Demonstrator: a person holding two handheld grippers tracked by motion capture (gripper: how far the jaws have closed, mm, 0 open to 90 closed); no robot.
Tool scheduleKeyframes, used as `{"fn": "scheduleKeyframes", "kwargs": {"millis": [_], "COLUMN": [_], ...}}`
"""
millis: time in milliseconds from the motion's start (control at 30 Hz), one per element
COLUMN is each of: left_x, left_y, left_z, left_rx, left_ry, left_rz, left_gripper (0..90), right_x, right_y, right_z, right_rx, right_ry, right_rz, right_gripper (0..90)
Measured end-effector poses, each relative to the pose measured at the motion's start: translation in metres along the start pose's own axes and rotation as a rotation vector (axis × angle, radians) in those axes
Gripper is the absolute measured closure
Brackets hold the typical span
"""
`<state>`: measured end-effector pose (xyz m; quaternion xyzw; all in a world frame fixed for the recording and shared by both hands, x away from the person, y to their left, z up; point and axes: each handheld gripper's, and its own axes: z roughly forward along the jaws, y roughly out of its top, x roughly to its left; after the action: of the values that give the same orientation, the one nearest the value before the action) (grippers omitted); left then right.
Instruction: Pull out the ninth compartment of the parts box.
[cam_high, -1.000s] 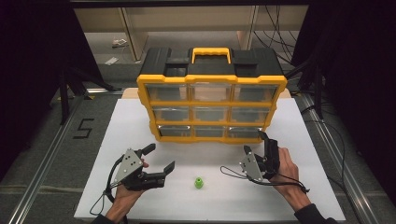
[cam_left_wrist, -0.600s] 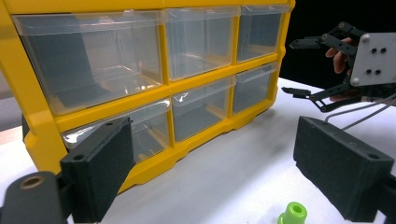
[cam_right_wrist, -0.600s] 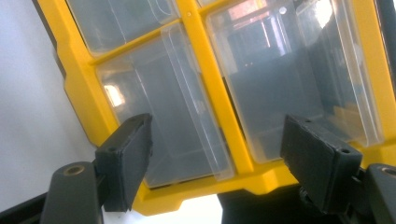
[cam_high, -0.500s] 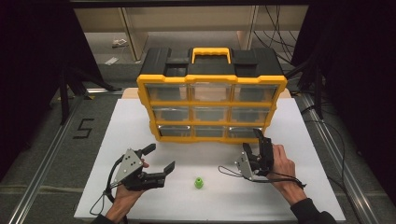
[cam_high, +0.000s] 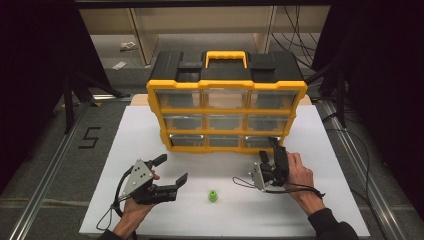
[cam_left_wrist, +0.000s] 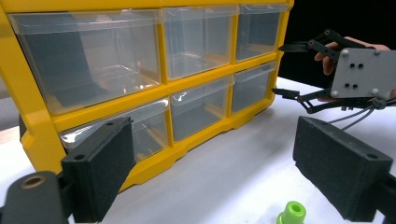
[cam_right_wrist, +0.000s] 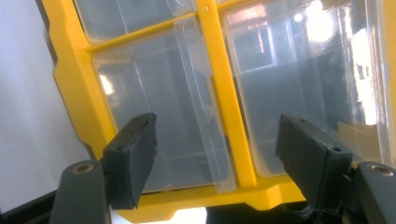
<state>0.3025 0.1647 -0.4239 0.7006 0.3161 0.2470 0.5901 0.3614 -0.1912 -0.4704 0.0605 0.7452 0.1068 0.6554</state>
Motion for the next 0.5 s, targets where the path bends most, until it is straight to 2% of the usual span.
{"fn": "scheduleKeyframes", "kwargs": {"millis": [133,200,500], "left_x": [-0.0001,-0.0001,-0.0003], "left_y": [0.0000,0.0000,-0.0001], "left_z": [0.0001,0.0001,0.0003], "left_rx": [0.000,-0.001,0.000], "left_ry": [-0.001,-0.002,-0.004], "left_rz": [0.001,0.000,0.001], "left_gripper": [12.5,12.5,12.5], "right_x": [0.0019,0.0025,0.0085], "right_y": [0.0004,-0.0001,-0.0031], "right_z": [0.0027,0.0039,0.0107], "right_rx": [-0.002,0.002,0.009], "right_ry": [-0.020,-0.029,-0.044], "right_rz": [-0.015,-0.050,-0.085], "right_gripper": [33.2,34.9,39.8]}}
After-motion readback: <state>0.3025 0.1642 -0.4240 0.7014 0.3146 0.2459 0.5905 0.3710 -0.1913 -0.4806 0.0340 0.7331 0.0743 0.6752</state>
